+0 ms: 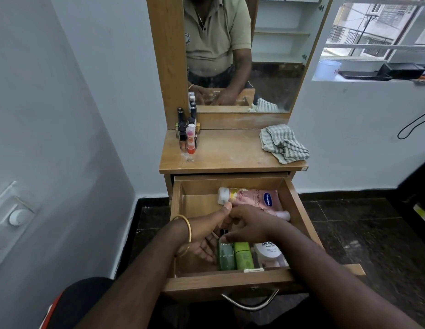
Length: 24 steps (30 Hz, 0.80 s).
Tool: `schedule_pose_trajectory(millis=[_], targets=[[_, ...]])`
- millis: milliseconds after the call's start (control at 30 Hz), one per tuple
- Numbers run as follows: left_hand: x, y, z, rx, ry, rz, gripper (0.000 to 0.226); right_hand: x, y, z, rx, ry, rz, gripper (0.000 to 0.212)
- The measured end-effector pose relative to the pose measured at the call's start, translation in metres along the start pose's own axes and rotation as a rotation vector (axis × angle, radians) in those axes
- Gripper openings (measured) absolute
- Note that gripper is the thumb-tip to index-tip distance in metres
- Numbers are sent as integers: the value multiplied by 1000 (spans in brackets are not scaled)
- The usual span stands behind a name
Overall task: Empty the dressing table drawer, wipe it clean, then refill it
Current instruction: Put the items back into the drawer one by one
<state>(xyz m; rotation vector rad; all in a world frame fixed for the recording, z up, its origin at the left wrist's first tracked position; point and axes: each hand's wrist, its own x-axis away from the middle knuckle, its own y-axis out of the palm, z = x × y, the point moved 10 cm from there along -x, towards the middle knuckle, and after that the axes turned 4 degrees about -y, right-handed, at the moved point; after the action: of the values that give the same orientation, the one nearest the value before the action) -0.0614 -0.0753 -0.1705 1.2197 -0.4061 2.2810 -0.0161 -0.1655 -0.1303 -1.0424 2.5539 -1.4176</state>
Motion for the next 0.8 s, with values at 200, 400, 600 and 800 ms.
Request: schedule_pose_trajectory(millis=[200,400,600,800], targets=[[3,-2,0,-110,-16,18,102,-4,5,3,37,2,-40,31],[9,-26,15,-33,103,70,90,-3,10,3,160,2,-71,32],[24,-60,34,159,354,154,83,-5,-14,-8,201,-67,130,27],[40,-82,50,422,508,209,82,-13,-124,-72,175,-195,765,37]])
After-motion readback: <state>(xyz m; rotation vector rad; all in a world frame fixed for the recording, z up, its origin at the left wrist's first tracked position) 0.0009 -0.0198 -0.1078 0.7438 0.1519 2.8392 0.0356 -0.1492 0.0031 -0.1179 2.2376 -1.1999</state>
